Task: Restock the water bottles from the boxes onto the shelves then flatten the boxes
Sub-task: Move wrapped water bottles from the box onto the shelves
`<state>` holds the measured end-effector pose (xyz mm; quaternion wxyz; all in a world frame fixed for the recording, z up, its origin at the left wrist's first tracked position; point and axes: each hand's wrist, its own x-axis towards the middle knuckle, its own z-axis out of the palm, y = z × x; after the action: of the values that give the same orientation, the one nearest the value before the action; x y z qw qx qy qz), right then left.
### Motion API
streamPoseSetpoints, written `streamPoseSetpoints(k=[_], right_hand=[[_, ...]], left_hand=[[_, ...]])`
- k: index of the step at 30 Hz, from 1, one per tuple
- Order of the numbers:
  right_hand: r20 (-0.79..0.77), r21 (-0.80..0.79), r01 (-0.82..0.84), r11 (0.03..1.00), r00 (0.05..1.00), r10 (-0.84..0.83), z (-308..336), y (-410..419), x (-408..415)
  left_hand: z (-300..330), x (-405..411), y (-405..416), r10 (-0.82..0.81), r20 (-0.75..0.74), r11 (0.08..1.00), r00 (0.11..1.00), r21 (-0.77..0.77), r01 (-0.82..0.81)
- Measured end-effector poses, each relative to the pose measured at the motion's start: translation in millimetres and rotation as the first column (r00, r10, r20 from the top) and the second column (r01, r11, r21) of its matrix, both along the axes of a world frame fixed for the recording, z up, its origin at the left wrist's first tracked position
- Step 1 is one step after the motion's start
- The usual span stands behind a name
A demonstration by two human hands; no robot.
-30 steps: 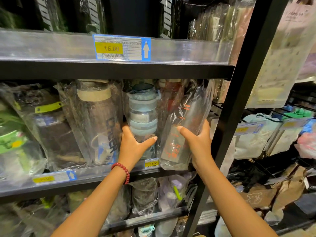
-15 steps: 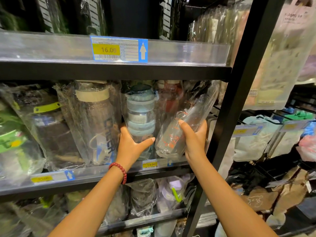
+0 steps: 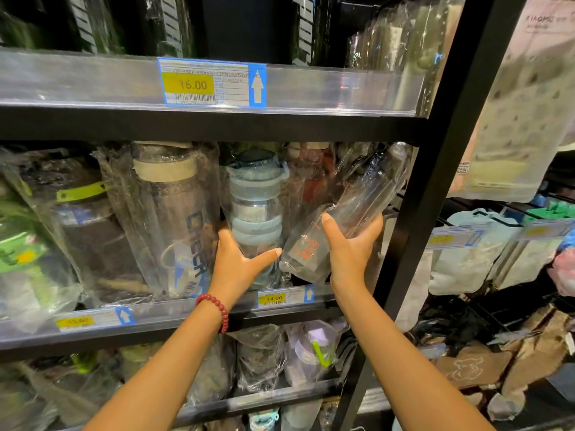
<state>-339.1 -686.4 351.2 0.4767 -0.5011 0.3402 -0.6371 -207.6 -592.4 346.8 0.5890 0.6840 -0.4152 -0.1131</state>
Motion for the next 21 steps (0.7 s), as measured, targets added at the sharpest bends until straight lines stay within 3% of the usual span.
streamPoseSetpoints(k=[7, 15, 21], right_hand=[[-0.044, -0.044, 0.049, 0.998, 0.998, -0.051, -4, -5, 3], [-0.220, -0.110, -0.106, 0.988, 0.972, 0.080, -21, -5, -9], [-0.318, -0.208, -0.157, 0.965, 0.944, 0.085, -18, -3, -11]], left_hand=[[0, 0, 0, 0.005, -0.005, 1.000, 1.000, 0.000, -0.005], [-5, 2, -1, 0.028, -0.003, 1.000, 1.000, -0.002, -0.028], [-5, 1, 1, 0.036, -0.006, 0.999, 0.999, -0.003, -0.036]])
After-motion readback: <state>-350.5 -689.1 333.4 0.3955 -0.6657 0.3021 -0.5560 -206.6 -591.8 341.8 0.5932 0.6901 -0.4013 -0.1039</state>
